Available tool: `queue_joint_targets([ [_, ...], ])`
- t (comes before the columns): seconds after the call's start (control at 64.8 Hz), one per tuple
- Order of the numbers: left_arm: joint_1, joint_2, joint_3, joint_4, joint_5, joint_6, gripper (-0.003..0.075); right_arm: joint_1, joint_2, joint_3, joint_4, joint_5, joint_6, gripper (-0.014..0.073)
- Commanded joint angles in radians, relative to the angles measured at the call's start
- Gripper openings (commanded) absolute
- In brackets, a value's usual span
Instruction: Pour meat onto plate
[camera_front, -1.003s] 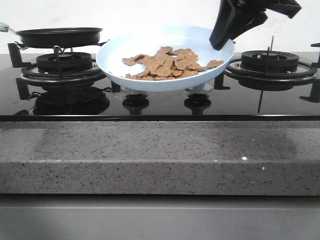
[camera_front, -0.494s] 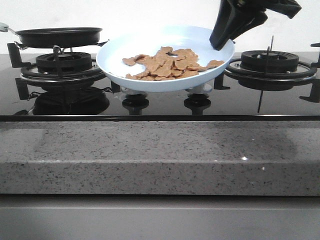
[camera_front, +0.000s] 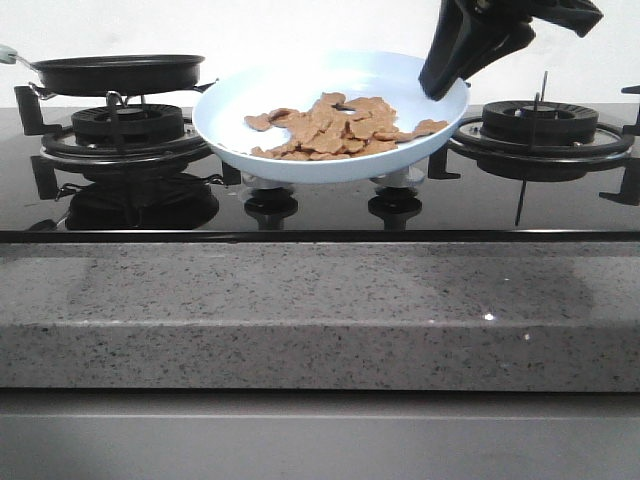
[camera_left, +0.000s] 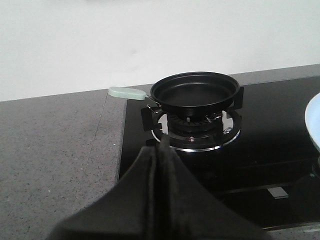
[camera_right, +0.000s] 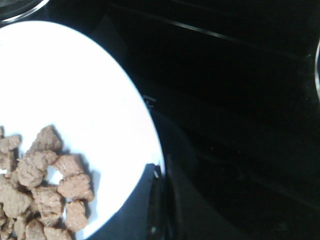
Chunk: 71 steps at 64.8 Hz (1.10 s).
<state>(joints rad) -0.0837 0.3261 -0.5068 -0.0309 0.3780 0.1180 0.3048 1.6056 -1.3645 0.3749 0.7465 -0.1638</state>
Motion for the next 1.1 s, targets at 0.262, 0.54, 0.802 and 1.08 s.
queue_joint_targets([
  [0.262, -0.008, 0.008, -0.025, -0.009, -0.090, -0.009, -0.0020, -0.042, 0.080, -0.238, 0.073, -0.045, -0.004, -0.0059],
  [0.54, -0.008, 0.008, -0.025, -0.011, -0.088, -0.009, -0.0020, -0.128, 0.270, -0.439, 0.163, -0.037, -0.004, -0.0059],
  [0.802, -0.008, 0.008, -0.025, -0.011, -0.088, -0.009, -0.0020, -0.156, 0.356, -0.456, 0.164, -0.015, -0.004, -0.0053],
  [1.08, -0.008, 0.008, -0.025, -0.013, -0.088, -0.009, -0.0020, -0.156, 0.379, -0.458, 0.155, -0.012, -0.004, 0.0213],
])
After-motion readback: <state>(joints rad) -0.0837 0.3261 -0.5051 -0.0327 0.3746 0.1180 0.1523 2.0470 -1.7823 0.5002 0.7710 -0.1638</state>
